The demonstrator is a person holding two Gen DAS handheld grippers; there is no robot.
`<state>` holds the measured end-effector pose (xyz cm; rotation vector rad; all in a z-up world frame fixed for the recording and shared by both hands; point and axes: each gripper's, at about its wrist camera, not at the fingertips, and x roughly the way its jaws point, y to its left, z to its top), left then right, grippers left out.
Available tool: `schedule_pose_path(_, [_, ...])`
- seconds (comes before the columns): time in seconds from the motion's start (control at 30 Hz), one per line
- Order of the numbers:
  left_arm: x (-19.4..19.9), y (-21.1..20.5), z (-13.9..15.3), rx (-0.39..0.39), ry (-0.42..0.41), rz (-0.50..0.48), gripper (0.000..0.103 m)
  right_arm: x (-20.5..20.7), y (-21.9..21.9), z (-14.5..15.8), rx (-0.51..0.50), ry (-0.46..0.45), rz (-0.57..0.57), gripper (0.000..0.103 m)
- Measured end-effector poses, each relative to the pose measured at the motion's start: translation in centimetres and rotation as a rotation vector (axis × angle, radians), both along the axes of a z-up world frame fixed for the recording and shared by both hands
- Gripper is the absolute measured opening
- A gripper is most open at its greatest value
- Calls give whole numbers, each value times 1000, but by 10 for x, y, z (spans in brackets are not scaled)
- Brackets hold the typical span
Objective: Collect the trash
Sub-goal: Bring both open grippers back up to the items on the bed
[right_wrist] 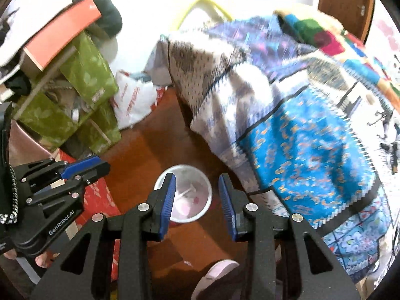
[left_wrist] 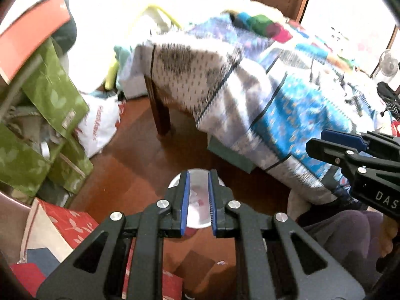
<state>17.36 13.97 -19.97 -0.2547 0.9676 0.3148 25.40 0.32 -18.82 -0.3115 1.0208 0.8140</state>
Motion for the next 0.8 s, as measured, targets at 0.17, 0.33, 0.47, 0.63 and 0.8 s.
schedule_pose_path(0.17, [-11,-21,43,50,-100,-15,12,-11,-26,38,81,-83,-31,33])
schedule_pose_path(0.33, [-14,-46,82,75,-193,-46,12,-21,-55,74,158,-166,-69,33])
schedule_pose_path(0.47, [-11,-71,112,103,-265,-87,12,-25,-81,100,217,-229,-99,33])
schedule_pose_path(0.63, [-3,-105,139,128,-334,-140,15,-30,-113,127,268,-306,-142,33])
schedule_pose_path(0.8, [13,-138,159,114,-407,-181,32,-29,-153,149,302,-389,-212,33])
